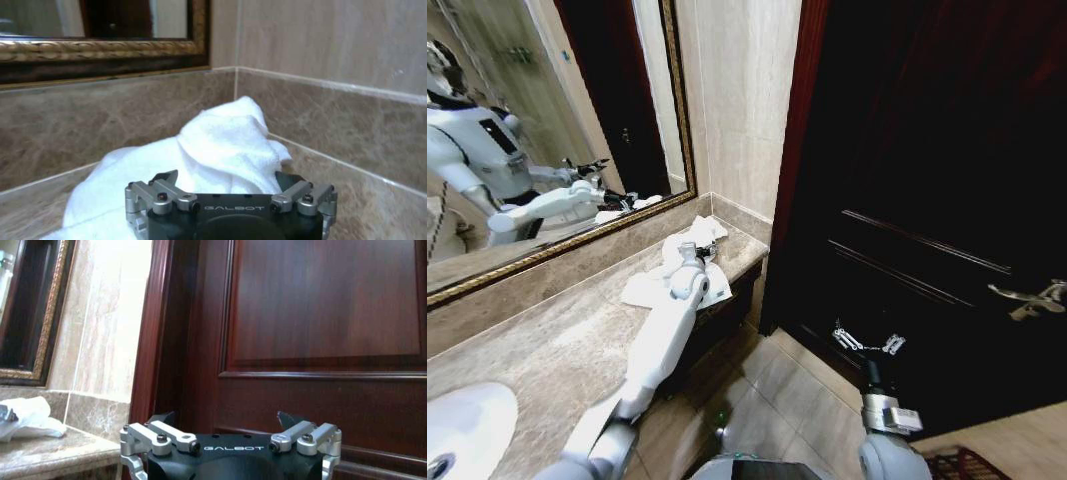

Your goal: Discard the used towel into the hamper.

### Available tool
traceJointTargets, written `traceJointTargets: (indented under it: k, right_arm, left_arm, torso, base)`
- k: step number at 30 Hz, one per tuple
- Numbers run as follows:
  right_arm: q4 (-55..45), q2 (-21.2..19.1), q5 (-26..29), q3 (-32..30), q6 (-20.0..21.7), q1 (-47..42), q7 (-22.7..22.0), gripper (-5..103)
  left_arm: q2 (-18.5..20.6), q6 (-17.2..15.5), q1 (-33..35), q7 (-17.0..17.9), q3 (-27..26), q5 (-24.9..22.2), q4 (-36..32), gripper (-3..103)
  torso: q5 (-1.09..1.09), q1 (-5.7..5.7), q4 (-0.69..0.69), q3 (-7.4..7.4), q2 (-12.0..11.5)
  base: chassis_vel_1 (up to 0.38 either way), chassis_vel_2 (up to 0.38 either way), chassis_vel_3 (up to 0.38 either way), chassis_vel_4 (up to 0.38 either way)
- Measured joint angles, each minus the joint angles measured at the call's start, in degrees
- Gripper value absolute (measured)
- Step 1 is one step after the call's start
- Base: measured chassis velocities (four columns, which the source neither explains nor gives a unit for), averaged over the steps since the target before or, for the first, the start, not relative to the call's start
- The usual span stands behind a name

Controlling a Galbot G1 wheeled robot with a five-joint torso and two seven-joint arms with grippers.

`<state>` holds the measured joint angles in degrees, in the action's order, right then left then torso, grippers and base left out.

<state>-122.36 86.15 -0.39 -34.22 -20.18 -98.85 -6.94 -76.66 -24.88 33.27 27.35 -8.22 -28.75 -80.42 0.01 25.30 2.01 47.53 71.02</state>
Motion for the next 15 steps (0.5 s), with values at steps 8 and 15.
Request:
traceJointTargets:
  k: [8, 15]
  right_arm:
    - [0.5, 0.5, 0.5, 0.0, -0.5, 0.6, -0.3, 100]
    - [0.9, 0.6, 1.2, 0.1, -0.9, 0.9, -0.5, 100]
  left_arm:
    - [2.3, -1.9, -0.7, -0.9, 2.5, -0.5, 1.2, 94]
    - [3.6, 1.3, -0.2, -1.1, 1.7, -1.7, 2.2, 69]
  torso:
    - [-0.01, -0.01, 0.0, 0.0, 0.0]
    - [-0.01, -0.01, 0.0, 0.0, 0.0]
  base:
    - [0.0, 0.0, 0.0, 0.0]
    - [0.0, 0.0, 0.0, 0.0]
